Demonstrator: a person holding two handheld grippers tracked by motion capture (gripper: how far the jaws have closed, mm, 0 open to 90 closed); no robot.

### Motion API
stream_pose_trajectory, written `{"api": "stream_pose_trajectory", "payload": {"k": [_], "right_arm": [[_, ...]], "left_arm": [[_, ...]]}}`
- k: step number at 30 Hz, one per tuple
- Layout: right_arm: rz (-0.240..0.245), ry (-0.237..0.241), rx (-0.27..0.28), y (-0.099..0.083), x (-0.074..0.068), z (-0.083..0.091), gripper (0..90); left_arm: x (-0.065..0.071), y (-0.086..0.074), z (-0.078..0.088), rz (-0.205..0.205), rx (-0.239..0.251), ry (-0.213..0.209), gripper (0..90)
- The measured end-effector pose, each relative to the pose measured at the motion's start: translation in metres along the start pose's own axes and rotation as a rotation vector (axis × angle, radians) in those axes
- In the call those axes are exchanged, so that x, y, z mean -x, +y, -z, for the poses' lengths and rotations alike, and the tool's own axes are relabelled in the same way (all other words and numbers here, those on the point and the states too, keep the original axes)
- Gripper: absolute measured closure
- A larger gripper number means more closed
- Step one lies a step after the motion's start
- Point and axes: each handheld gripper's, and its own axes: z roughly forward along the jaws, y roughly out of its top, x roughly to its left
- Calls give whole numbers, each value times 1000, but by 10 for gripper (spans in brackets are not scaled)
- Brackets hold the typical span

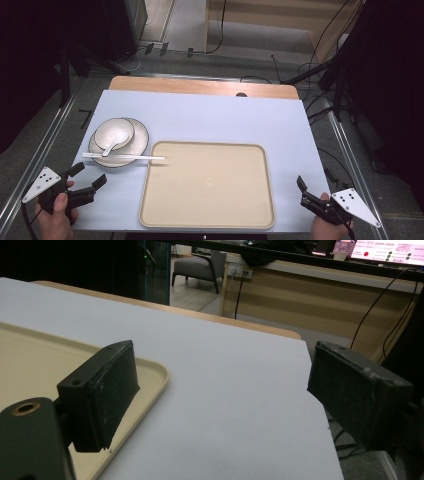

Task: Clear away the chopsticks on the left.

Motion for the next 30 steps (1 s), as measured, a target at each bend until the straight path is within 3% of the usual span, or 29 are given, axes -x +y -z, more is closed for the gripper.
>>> {"api": "stream_pose_trajectory", "payload": {"k": [7, 8, 9, 13, 18, 22, 24, 25, 26, 28, 30], "right_arm": [[38, 19, -11, 3, -8, -8, 134], [36, 21, -12, 3, -8, -9, 133], [33, 25, -20, 3, -8, -10, 134], [25, 17, -12, 3, -7, -7, 134], [1, 10, -13, 1, -1, -3, 133], [-6, 5, -22, -1, 1, -4, 133], [-3, 6, -25, -1, 1, -4, 133], [1, 5, -28, -1, 0, -5, 133], [-4, 10, -36, -1, -1, -5, 133], [1, 11, -37, -1, -1, -5, 133], [4, 8, -39, -1, -3, -5, 133]], "left_arm": [[5, 1, 3, 31, 4, 10, 68], [8, 1, 3, 27, 13, 27, 69], [11, 3, 4, 29, 25, 57, 96], [16, 5, 3, 16, 13, 59, 158], [18, 5, -5, 46, -14, 20, 301], [23, 5, -11, 23, -42, 15, 501], [26, 6, -13, 18, -58, 3, 528], [26, 6, -15, 21, -68, -21, 590], [26, 7, -17, 30, -81, -43, 730], [28, 9, -21, 23, -92, -69, 768], [31, 11, -24, 16, -111, -69, 833]]}}
